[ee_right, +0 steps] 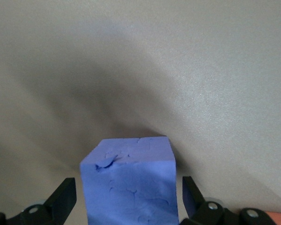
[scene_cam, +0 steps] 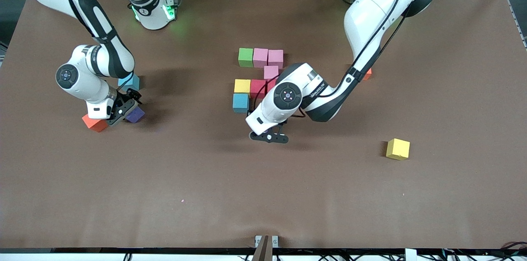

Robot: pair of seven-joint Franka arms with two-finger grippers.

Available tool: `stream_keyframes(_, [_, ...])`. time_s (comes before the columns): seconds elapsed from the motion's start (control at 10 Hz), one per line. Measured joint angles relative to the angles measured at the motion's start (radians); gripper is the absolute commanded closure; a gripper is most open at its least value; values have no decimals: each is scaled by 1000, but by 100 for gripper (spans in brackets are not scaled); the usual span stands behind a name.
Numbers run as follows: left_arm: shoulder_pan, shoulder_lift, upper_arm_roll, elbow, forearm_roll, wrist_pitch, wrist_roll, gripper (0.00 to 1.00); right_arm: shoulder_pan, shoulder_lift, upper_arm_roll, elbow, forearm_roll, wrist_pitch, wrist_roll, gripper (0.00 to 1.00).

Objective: Form number 2 with 11 blocks

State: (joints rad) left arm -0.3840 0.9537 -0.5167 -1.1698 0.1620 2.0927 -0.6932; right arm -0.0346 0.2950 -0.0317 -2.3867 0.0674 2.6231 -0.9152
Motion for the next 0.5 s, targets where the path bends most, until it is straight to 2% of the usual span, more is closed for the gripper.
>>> stream_keyframes(0.5, [-3, 44, 16, 12, -174, 120, -7, 67, 1, 26, 1, 3, 0, 1, 0, 0])
